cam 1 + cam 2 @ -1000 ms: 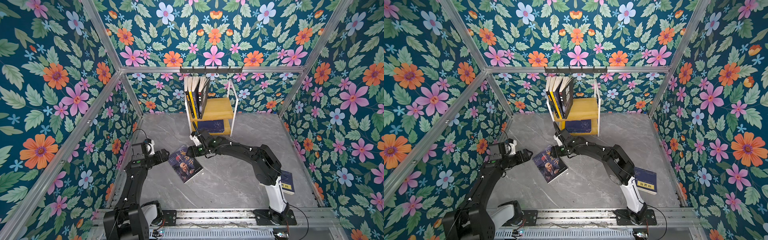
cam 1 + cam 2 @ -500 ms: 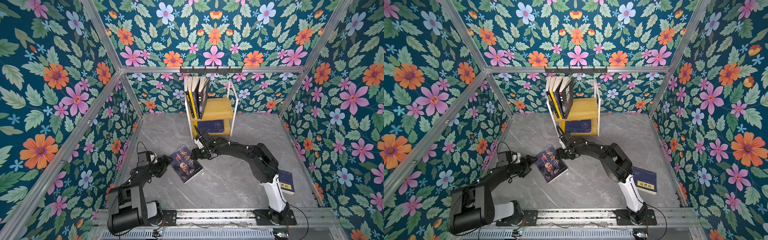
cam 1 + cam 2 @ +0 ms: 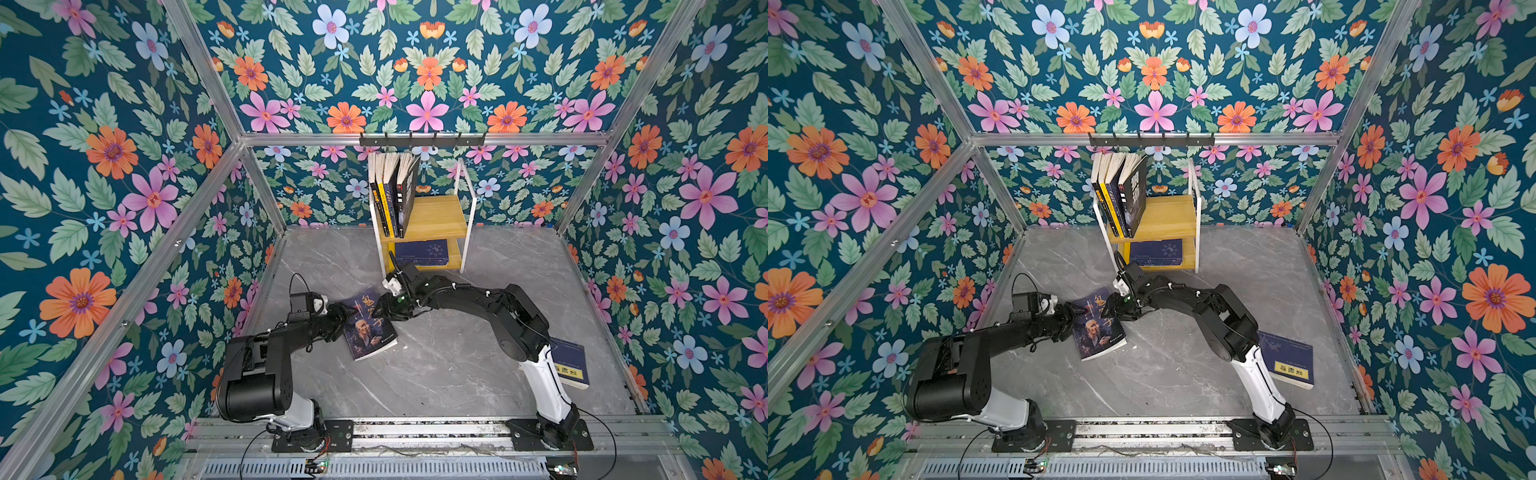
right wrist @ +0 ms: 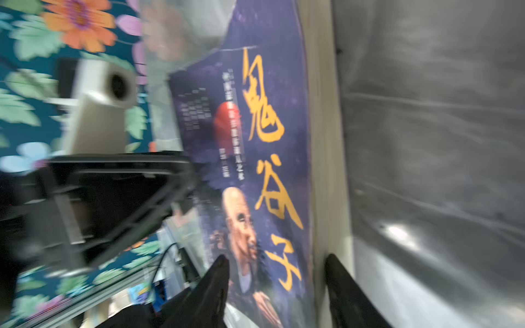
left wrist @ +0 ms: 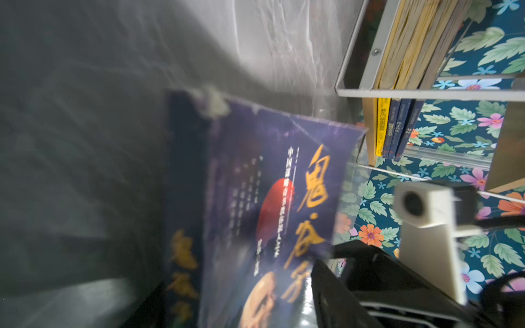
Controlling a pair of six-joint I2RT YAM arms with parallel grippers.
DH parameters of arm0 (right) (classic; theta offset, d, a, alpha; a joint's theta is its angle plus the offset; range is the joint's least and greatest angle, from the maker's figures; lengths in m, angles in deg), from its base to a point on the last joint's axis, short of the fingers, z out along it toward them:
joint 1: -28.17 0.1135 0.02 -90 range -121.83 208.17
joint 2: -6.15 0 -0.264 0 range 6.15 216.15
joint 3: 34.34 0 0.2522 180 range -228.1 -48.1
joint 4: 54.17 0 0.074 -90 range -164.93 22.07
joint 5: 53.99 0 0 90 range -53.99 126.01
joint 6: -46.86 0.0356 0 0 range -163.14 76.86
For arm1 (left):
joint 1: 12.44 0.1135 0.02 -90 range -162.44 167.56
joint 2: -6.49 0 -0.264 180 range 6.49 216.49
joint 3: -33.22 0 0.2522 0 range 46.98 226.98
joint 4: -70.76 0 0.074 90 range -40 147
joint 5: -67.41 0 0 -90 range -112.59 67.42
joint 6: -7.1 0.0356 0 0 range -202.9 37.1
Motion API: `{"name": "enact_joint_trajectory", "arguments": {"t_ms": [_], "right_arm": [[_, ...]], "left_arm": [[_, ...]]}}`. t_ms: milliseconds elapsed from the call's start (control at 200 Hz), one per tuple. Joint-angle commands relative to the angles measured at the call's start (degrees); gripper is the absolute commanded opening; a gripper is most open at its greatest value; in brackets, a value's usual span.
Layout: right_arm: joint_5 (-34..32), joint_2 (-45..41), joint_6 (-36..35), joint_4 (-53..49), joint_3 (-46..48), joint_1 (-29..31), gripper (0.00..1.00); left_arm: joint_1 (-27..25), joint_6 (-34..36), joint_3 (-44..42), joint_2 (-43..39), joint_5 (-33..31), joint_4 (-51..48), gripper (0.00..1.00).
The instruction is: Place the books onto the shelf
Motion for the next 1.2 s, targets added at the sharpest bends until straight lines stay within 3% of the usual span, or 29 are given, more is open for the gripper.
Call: {"name": "enact_joint_trajectory", "arguments": {"t_ms": [0,150,315,530,720,875,985,1195], "right_arm": [[7.97,-1.78,5.48,8.06,0.29,-0.34,0.52],[8.89,-1.95,8.37,11.97,1.51,-0.63,0.50],[7.43,-2.40,6.33,8.43,1.52,-1.30,0.50],[5.17,-9.97,3.75,7.66,10.54,-4.39,0.63],[4.48,-19.27,1.48,9.14,16.91,-5.81,0.99],[4.60,-25.97,-0.78,9.94,18.43,-5.82,0.99],[3.88,-30.39,-1.47,18.64,22.44,-5.73,0.99],[-0.61,-35.95,-9.80,22.04,23.84,-5.73,0.99]], "left_arm": [[-0.65,-1.25,-0.24,0.56,-1.92,-6.46,0.66],[-0.74,-1.79,0.33,-0.41,-0.70,-5.76,0.46],[-0.74,-0.27,1.30,-3.98,-0.81,-5.87,0.00],[-0.28,9.73,3.99,-13.10,-0.58,-7.66,0.00],[0.45,23.56,12.06,-18.38,6.59,-11.77,0.00],[2.22,30.28,17.04,-20.22,18.44,-13.31,0.00],[2.95,33.86,19.71,-21.35,25.76,-14.56,0.00],[1.99,52.42,28.73,-20.31,33.80,-31.96,0.00]]}}
